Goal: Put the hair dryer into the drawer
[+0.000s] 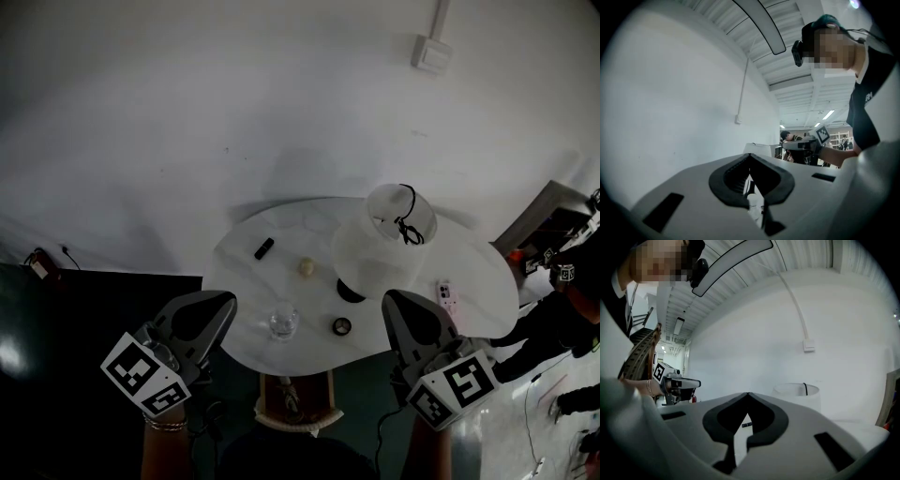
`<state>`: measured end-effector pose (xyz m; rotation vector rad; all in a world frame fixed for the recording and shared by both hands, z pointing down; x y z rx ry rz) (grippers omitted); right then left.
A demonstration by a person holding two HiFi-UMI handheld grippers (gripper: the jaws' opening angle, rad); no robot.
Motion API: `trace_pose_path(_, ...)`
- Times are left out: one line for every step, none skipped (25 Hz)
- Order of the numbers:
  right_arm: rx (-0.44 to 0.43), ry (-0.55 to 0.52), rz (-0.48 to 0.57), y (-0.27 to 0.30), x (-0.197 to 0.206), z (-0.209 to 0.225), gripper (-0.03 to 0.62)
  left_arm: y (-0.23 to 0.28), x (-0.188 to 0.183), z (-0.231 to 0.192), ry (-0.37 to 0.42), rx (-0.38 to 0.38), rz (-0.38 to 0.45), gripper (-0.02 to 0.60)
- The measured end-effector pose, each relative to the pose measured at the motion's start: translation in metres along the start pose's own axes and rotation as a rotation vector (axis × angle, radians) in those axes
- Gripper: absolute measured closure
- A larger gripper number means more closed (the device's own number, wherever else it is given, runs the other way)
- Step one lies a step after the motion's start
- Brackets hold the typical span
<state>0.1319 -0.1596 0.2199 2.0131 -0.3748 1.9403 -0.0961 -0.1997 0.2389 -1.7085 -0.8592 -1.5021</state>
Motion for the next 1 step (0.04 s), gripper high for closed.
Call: trace_pose_path(-0.001,-0.001,-0.001,0.0004,0.0002,-0.0005,0.577,-0.0003,0.0000,-0.0001,0.000,-0.001,0.001,0.574)
Point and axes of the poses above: the fingertips, and each gripper's own axes: y forward along the fingers, z to its right, x out of its underside, the point moved 2 cm from there along -y, backward along the fingers, and after that the axes turned 3 degrees about z, right-handed, at the moved point
